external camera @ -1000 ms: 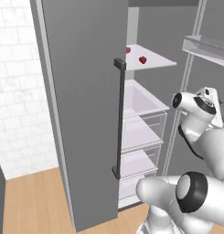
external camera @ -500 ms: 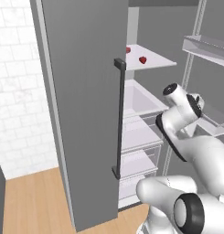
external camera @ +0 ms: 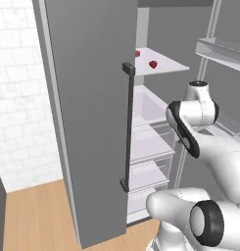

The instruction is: Take the strawberry from the fridge and place it on top of the pancake, located on the dining counter.

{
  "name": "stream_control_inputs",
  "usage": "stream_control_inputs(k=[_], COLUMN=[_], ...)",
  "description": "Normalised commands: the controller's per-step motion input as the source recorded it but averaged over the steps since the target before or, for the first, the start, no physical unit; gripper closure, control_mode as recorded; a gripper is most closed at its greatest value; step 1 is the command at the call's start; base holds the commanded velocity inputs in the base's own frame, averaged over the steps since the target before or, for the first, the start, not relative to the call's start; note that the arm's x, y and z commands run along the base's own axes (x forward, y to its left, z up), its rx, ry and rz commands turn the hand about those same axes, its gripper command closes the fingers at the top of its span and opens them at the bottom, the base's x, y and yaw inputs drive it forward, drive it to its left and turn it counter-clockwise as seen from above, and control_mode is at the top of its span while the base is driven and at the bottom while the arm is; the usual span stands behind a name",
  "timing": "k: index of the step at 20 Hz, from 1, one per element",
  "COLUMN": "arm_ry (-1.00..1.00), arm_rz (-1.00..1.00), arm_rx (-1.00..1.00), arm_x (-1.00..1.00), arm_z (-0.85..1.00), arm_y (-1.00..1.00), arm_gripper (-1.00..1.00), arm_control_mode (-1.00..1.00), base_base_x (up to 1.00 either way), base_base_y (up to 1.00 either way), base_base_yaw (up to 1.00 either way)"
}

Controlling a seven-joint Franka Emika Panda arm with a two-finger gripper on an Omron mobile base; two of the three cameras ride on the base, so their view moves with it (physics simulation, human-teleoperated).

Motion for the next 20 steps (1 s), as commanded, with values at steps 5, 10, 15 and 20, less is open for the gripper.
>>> stream_control_inputs(k=[5, 10, 15, 20], arm_ry=[-0.37, -0.25, 0.03, 0.24], arm_rz=[-0.61, -0.56, -0.21, 0.17], arm_rx=[0.37, -0.04, -0.21, 0.00], arm_x=[0.00, -0.53, -0.45, -0.22], arm_z=[-0.04, 0.13, 0.18, 0.02], arm_y=[0.44, 0.46, 0.56, 0.00], arm_gripper=[-1.00, -1.00, -1.00, -1.00], arm_control_mode=[-1.00, -1.00, -1.00, -1.00], base_base_x=[0.00, 0.00, 0.00, 0.00], base_base_y=[0.00, 0.00, 0.00, 0.00], base_base_yaw=[0.00, 0.00, 0.00, 0.00])
